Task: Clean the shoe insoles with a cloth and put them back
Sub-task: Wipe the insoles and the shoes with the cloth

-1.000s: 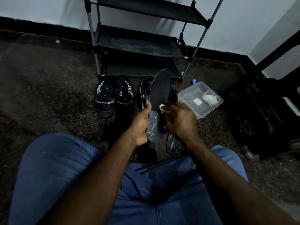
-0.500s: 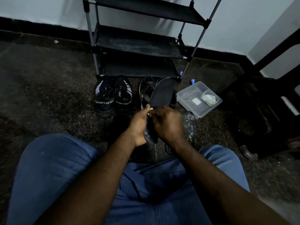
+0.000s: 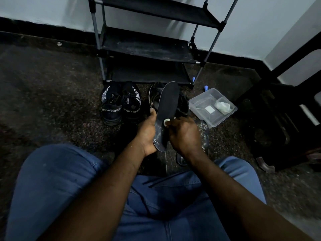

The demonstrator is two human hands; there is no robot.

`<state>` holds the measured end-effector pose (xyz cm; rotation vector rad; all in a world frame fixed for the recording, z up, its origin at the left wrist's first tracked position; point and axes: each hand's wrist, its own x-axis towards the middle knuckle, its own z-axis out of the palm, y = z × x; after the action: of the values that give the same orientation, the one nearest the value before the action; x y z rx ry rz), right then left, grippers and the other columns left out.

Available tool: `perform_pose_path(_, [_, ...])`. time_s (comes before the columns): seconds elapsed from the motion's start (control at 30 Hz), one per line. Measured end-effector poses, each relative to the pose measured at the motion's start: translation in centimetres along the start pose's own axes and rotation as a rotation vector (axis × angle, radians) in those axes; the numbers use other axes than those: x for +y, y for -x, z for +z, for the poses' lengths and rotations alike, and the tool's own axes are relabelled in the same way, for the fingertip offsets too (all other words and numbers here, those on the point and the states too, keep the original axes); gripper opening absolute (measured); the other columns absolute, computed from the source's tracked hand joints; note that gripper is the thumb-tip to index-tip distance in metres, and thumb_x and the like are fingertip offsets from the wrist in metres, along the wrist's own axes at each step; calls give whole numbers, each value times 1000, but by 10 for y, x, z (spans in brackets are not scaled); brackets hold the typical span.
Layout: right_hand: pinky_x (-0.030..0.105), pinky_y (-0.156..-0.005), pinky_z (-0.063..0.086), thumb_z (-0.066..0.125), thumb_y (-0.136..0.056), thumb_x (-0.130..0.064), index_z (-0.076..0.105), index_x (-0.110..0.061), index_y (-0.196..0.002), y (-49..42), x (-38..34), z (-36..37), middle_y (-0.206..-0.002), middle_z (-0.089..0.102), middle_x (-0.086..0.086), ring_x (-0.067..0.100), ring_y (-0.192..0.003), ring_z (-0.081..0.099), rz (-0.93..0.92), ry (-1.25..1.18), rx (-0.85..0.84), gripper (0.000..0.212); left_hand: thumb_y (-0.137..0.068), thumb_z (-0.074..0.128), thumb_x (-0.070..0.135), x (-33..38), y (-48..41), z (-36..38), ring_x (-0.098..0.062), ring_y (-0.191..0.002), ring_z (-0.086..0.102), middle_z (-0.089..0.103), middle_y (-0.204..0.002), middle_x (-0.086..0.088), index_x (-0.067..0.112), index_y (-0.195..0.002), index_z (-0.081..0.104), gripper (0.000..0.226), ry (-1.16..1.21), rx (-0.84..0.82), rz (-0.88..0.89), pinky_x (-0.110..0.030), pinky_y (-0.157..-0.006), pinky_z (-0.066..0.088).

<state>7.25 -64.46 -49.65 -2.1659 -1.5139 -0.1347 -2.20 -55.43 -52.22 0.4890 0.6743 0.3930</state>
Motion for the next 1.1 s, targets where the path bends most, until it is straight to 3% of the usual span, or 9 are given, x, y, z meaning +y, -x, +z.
perform_pose_path(0.1, [33, -75, 54, 74, -82, -11, 83, -24, -95, 4, -20, 0, -89, 77, 7, 31, -82, 66, 80, -153, -7, 21, -94, 26, 78, -4, -3, 0, -30, -122, 62, 68, -128, -16, 12, -137, 61, 86, -39, -3, -19, -41, -111, 44])
perform_pose_path(0.2, [35, -80, 54, 74, -84, -11, 83, -22, -95, -3, -33, -6, -92, 77, 5, 27, -85, 68, 96, -258, 45, 18, -86, 29, 86, -7, -1, -2, -30, -113, 69, 72, -122, -16, 16, -125, 70, 90, -88, 52, 3, -40, -91, 55])
perform_pose_path(0.43, [40, -70, 48, 62, -86, -29, 77, -28, -91, -3, -5, -7, -81, 67, -2, 29, -82, 55, -100, 179, -75, 16, -94, 25, 78, 0, 1, -1, -27, -107, 71, 71, -123, -17, 10, -127, 68, 86, -34, 20, 74, -32, -83, 59])
perform_pose_path(0.53, [40, -73, 46, 70, -81, -30, 77, -28, -91, -6, 1, -16, -84, 70, -3, 31, -86, 57, -58, 256, -44, 12, -97, 40, 68, -1, 0, -3, -33, -126, 59, 61, -139, -20, 8, -140, 59, 77, -42, -1, 91, -41, -100, 52])
perform_pose_path(0.63, [42, -75, 48, 68, -81, -30, 78, -27, -91, -5, 1, -17, -84, 70, -3, 31, -88, 58, 14, 248, -42, 15, -97, 40, 67, -3, 0, 0, -33, -126, 60, 63, -138, -18, 10, -140, 59, 74, -48, -12, 86, -43, -102, 51])
perform_pose_path(0.73, [39, -69, 49, 63, -77, -26, 78, -25, -84, 2, -5, -9, -78, 69, 1, 33, -80, 59, 27, 146, -43, 16, -86, 48, 75, -5, -2, -1, -33, -119, 65, 64, -137, -18, 11, -136, 63, 83, -83, 9, 86, -40, -93, 57])
perform_pose_path(0.8, [37, -68, 52, 61, -78, -25, 81, -26, -87, 1, -14, -4, -80, 74, 3, 31, -76, 60, 35, 28, -6, 21, -81, 50, 80, -5, -2, -3, -36, -119, 65, 66, -132, -18, 12, -128, 69, 85, -123, 32, 76, -46, -100, 53])
perform_pose_path(0.9, [38, -75, 54, 59, -86, -27, 82, -29, -96, -9, -23, -2, -92, 78, -1, 27, -84, 61, 111, -127, 0, 25, -81, 48, 80, -8, -3, -6, -31, -107, 69, 72, -114, -14, 20, -103, 74, 69, -146, 45, 101, -46, -96, 51])
perform_pose_path(1.1, [41, -69, 49, 52, -88, -37, 77, -31, -95, -2, -10, -8, -84, 69, -4, 30, -83, 56, -61, 104, -63, 27, -68, 56, 90, -5, 3, -1, -34, -126, 62, 63, -137, -18, 12, -135, 63, 103, -114, 22, 80, -49, -104, 51])
